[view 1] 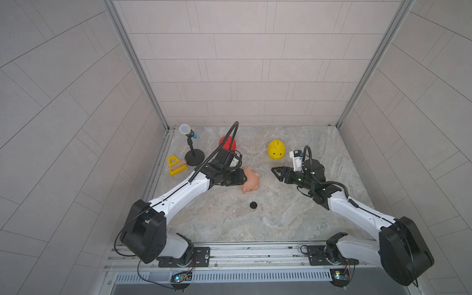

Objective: Close piggy banks
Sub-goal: Turn over the piggy bank at the center of the board.

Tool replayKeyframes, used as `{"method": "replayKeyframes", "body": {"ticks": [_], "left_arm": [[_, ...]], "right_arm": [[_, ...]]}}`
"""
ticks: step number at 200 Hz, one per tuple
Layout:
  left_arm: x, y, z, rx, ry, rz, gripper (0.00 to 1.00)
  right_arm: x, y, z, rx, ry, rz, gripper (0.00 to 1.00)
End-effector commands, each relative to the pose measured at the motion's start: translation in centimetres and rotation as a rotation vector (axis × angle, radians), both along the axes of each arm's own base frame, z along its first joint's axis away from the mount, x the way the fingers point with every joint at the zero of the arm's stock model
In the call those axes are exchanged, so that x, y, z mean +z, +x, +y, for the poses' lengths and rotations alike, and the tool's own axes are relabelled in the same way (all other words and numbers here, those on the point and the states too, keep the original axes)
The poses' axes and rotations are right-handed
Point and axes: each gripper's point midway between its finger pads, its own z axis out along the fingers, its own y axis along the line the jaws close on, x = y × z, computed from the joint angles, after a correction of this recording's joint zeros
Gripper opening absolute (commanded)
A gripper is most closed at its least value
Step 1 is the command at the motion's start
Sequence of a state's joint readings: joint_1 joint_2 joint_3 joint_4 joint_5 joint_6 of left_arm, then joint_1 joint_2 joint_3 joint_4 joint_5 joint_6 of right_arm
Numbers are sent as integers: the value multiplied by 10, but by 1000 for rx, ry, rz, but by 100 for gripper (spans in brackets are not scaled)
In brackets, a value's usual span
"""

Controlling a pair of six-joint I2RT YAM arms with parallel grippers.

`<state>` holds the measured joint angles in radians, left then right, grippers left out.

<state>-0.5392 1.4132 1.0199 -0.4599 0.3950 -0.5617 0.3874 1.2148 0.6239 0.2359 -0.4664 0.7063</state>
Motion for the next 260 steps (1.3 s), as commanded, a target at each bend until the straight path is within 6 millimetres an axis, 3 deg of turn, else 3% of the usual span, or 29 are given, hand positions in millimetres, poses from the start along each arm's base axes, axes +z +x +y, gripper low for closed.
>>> {"method": "replayKeyframes", "body": {"ticks": [1,65,127,173,260], "left_arm": [[-5,8,4,36,-5,-13,47],[-19,14,9,47,-34,25,44],[-28,19,10,52,-36,43,43],[-34,18,10,46,-24,61,42],[-43,17,10,47,-12,80,41]], "right_arm": [[-12,-3,9,44,-29,86,62],[-27,11,50,132,13,179,58],[-51,27,71,158,25,233,58],[-63,27,80,186,34,266,57],[-67,20,89,218,66,275,52]]}}
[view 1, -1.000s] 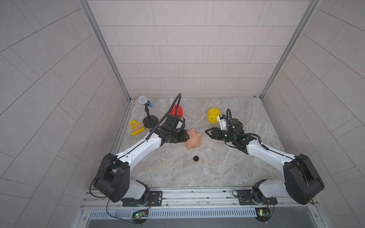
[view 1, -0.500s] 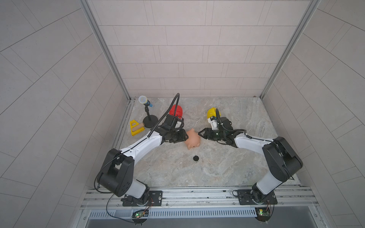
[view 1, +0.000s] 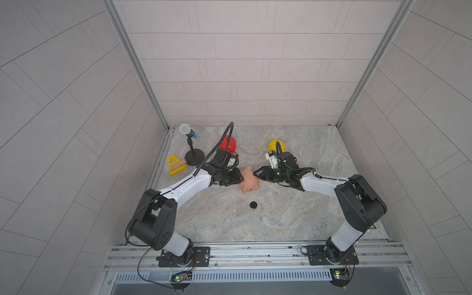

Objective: Close piggy banks
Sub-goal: Turn over the piggy bank at the center of the board.

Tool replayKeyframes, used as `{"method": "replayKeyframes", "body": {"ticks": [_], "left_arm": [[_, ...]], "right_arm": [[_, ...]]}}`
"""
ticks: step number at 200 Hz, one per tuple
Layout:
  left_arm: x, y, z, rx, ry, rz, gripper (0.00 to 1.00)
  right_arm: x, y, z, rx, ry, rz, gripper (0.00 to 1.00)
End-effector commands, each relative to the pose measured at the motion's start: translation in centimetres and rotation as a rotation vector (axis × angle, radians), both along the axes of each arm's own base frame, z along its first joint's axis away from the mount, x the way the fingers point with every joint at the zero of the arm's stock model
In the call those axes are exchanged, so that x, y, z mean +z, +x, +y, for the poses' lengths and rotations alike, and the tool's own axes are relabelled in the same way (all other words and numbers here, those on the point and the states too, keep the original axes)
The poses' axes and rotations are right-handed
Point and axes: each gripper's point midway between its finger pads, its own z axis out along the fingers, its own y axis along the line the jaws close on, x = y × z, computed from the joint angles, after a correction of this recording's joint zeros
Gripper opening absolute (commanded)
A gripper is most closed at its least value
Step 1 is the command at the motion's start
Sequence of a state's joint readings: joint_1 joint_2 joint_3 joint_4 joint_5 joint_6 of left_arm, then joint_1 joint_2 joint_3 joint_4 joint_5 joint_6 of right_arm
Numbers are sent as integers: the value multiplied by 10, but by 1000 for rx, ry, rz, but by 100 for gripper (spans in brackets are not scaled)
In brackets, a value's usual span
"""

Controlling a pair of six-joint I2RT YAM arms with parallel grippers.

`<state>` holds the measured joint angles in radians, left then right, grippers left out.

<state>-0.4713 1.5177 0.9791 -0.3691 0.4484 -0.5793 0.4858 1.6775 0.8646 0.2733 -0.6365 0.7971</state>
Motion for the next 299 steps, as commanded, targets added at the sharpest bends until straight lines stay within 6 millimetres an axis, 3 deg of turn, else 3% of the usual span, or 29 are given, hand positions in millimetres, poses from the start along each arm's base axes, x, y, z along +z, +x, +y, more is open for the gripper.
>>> {"method": "replayKeyframes", "body": {"ticks": [1,150,299], "left_arm": [[-6,0,2,-4,6,2,41],[-20,1,4,4,30,21,41],[-29,-3,5,7,28,36,41]], "right_arm": [[-2,-3,5,15,19,8,52],[6,-11,16,60,52,12,45],[37,-23,31,133,5,-57,43]]}}
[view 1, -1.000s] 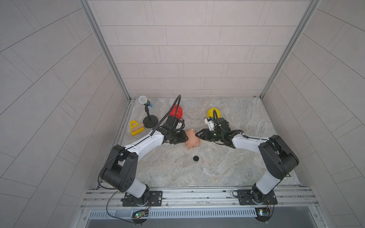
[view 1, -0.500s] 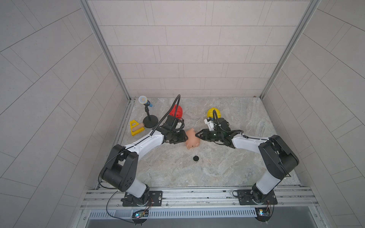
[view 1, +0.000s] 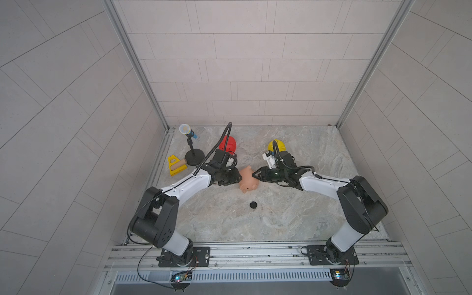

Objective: Close piggy banks
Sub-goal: Turn over the piggy bank at the center of the board.

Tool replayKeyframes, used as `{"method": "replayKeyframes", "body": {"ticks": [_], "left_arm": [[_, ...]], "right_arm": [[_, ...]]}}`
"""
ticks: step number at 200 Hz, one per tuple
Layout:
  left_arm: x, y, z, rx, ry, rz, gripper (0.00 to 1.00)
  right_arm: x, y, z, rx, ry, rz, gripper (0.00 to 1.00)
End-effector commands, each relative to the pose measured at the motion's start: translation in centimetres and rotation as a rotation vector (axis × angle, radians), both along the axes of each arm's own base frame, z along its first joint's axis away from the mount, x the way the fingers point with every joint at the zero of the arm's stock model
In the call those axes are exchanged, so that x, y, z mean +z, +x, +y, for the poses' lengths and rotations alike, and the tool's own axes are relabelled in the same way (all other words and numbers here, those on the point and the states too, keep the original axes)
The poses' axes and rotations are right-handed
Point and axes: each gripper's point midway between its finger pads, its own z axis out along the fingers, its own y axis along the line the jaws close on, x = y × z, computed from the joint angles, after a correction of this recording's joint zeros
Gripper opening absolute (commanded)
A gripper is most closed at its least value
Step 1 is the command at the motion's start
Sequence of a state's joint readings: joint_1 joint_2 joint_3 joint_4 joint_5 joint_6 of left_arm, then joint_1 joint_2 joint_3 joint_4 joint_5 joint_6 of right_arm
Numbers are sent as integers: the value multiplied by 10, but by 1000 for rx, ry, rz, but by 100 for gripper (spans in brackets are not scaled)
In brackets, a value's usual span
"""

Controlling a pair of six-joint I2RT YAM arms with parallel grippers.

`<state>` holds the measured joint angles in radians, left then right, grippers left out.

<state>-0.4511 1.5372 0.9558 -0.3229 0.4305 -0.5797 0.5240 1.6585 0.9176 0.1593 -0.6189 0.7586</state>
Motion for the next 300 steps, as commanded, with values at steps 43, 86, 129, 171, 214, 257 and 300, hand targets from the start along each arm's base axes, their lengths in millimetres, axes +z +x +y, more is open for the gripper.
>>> {"method": "replayKeyframes", "body": {"ticks": [43,86,129,171,214,257,300], "left_arm": [[-20,-12,-3,-26,16,50,41],[-20,-11,-3,-23,17,52,41],[-22,-13,-2,-23,22,57,41],[-23,-12,-2,-22,22,57,41],[-22,-11,-1,-20,24,54,41],[-21,-10,1,-12,29,50,42],[-14,-9,3,1,20,33,44]], "right_arm": [[32,-19,26,120,-17,-84,43],[34,-21,32,137,-46,-91,43],[36,-22,36,154,-66,-88,43],[33,-23,38,161,-73,-78,43],[32,-23,38,161,-78,-78,42],[42,-24,35,161,-89,-103,43],[64,-21,19,134,-130,-165,45]]}}
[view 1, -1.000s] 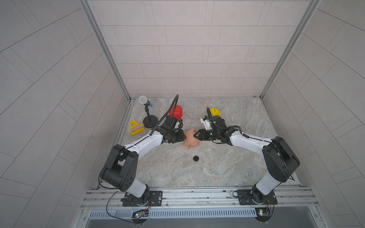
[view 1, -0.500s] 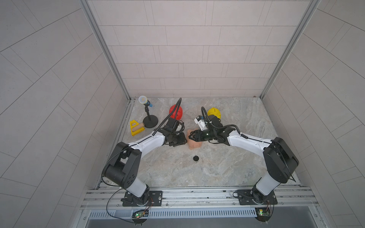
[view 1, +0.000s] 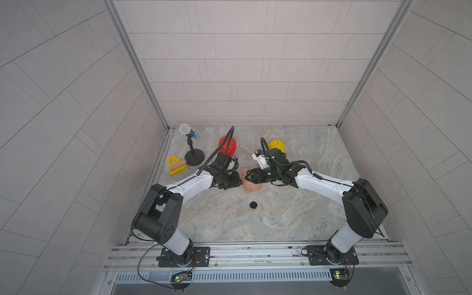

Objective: Close piggy banks
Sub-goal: Turn over the piggy bank at the center of the board.

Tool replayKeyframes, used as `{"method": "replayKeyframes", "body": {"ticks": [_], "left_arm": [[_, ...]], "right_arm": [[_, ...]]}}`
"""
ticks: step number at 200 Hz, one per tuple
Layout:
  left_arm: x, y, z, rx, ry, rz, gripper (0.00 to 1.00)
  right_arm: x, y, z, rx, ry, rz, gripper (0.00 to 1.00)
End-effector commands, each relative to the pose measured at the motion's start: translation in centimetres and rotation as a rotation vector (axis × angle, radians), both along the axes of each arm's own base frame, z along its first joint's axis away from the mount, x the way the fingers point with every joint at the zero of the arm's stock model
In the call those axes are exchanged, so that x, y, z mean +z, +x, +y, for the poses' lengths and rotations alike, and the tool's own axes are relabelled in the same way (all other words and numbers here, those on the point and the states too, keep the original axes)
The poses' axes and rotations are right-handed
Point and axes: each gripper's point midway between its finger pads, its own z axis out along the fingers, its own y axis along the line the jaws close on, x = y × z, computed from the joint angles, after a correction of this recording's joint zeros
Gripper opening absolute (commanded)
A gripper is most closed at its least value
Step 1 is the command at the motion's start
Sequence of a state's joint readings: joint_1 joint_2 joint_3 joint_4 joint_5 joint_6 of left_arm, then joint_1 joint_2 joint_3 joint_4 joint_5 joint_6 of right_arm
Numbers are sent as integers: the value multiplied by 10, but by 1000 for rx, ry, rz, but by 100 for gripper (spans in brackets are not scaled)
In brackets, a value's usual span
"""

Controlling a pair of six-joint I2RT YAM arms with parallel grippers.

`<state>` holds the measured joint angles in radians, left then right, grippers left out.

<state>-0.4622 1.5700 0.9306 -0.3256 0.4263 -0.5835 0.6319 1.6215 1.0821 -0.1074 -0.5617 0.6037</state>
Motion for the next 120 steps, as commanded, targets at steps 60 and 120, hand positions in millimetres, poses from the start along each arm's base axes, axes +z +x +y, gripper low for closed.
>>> {"method": "replayKeyframes", "body": {"ticks": [60,120], "left_arm": [[25,-2,6,12,-16,-54,44],[88,-12,18,-4,-8,-171,45]], "right_arm": [[44,8,-50,-99,-45,-149,53],[27,-10,-74,-112,-119,-154,61]]}}
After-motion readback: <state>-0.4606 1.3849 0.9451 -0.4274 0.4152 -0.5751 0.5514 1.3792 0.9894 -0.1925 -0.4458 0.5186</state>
